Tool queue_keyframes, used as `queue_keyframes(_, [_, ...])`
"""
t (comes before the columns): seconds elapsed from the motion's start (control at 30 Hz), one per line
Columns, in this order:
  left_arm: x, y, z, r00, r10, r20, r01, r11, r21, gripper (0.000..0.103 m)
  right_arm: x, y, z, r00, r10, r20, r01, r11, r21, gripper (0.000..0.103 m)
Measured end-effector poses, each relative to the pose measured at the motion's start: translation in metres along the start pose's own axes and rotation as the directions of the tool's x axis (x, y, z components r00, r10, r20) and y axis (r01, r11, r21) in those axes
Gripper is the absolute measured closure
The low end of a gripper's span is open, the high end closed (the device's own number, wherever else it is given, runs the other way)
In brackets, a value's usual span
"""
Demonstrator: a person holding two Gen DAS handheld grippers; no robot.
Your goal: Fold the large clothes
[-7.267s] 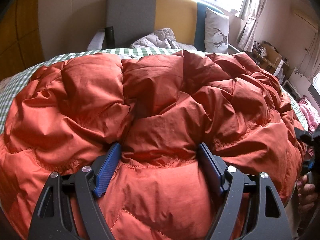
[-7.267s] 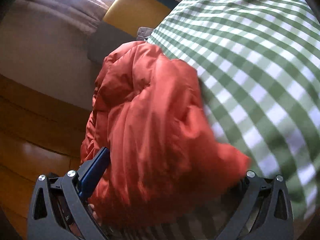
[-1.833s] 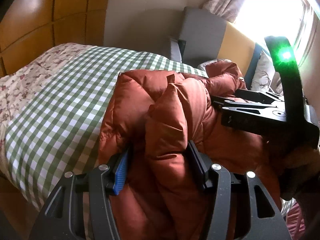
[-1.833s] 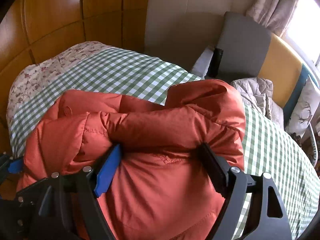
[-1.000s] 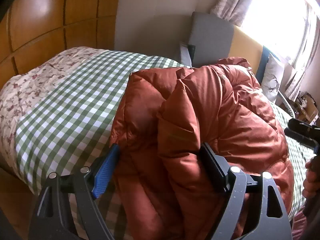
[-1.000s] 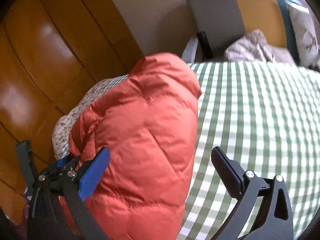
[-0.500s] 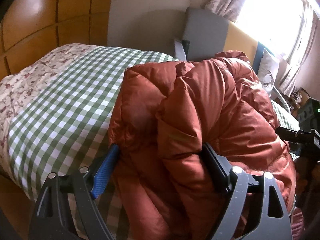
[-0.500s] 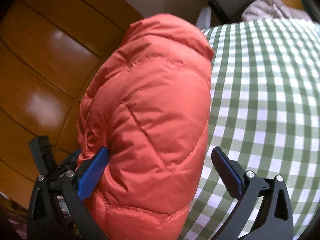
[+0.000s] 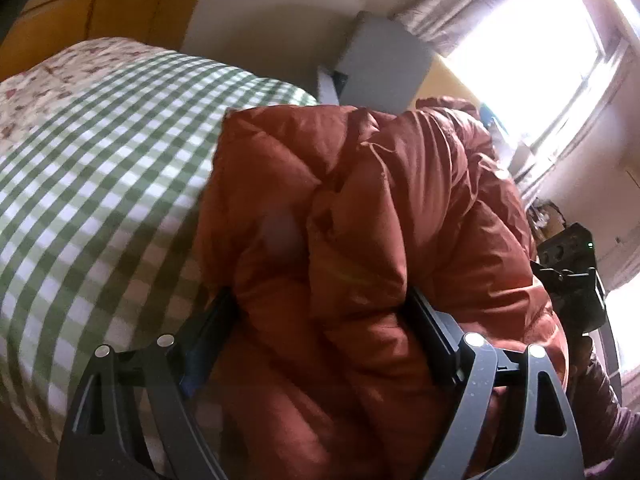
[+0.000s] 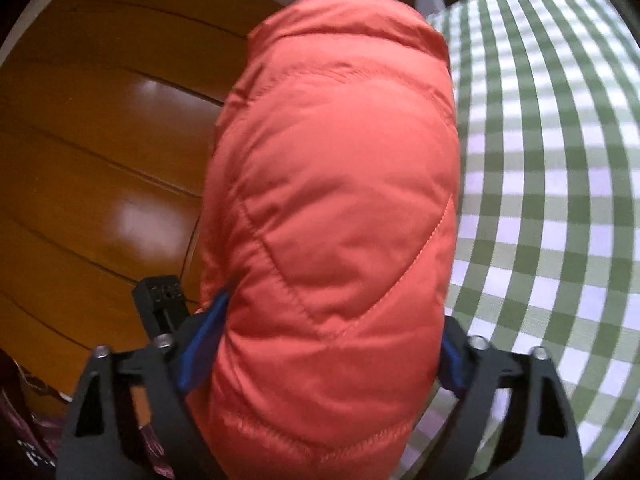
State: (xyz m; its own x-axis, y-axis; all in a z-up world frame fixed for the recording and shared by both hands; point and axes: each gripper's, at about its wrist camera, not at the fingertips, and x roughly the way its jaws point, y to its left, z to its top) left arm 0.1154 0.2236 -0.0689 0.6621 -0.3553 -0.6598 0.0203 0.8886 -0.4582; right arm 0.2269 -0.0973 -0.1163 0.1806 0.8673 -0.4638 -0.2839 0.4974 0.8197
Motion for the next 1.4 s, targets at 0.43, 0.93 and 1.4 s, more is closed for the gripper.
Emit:
queue_keyframes(0.43, [0.14,-0.221,0.03,0.96,-0.219,-0.178,0.263,0.922,0.285,0.026,-0.22,-0.028,-0.047,0.886,-0.255,0.388,0.255,0.966,0.052,0.028])
queue_keyframes(0.93, [0.227,-0.374,0.011,0.977,-0.057,-0.203,0.155,0.849,0.506,0.017,-0.34,-0.133,-0.122,0.612,-0.635,0.471,0.466,0.771,0.434,0.016])
queue_keyframes(1.4, [0.128,-0.351,-0.003,0.999,-0.044,0.022,0.028,0.875,0.484,0.009,-0.278,-0.001,-0.114,0.241,-0.845,0.477,0.748,0.475,0.463,0.004])
